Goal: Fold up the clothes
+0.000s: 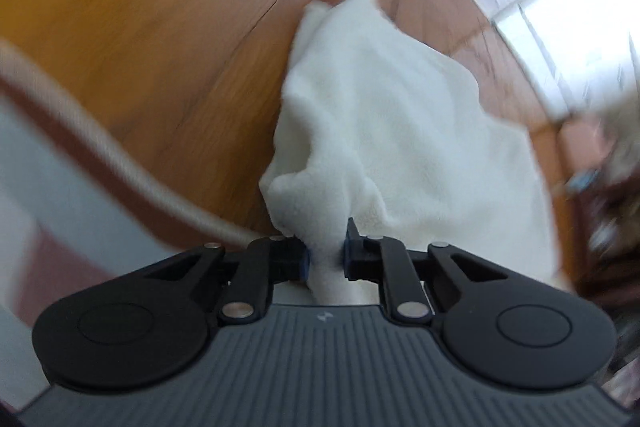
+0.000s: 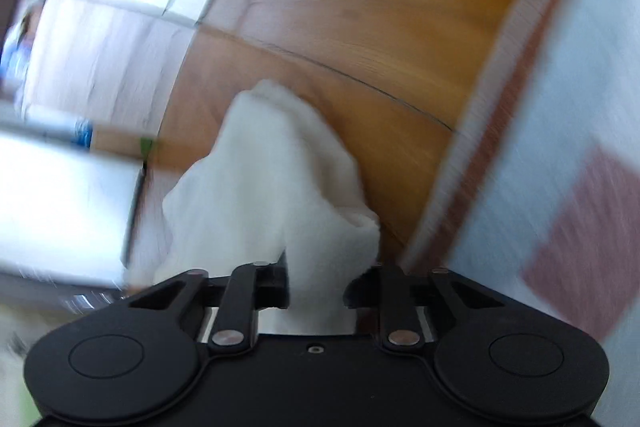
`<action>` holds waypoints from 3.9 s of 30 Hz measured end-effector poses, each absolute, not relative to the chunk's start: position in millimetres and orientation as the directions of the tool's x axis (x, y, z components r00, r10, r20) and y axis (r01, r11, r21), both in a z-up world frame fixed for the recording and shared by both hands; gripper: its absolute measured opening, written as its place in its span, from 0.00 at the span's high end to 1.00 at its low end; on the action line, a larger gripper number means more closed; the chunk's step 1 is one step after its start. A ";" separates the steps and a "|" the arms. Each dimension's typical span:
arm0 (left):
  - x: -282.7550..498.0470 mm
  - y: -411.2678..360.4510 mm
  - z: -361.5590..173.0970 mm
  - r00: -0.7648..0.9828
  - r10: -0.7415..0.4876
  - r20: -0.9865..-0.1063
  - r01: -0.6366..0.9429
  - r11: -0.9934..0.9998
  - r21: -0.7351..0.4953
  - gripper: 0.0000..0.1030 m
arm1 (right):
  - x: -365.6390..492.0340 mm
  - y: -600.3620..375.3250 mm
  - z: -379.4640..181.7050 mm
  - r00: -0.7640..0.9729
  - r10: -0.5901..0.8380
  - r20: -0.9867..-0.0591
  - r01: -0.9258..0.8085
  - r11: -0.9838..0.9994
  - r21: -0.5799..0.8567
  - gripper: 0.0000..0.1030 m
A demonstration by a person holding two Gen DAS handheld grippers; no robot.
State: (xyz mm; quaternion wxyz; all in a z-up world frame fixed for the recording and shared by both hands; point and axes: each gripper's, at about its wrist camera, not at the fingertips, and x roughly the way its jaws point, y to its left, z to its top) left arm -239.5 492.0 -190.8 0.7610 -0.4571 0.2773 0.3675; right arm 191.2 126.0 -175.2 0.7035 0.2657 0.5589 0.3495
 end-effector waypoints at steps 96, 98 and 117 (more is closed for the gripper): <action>-166.7 370.9 -174.4 0.478 0.231 -0.847 -0.590 0.800 -0.115 0.91 | 39.5 153.1 -140.7 0.234 0.572 -0.786 -0.903 0.427 0.042 0.28; -170.9 381.8 -173.5 0.487 0.202 -0.850 -0.607 0.778 -0.163 0.92 | 42.2 149.0 -140.5 0.234 0.581 -0.779 -0.917 0.398 0.022 0.28; -75.9 307.2 -145.1 0.690 -0.050 -0.722 -0.335 0.862 -0.380 0.91 | 47.6 168.5 -161.4 0.141 0.589 -0.795 -0.938 0.337 0.084 1.00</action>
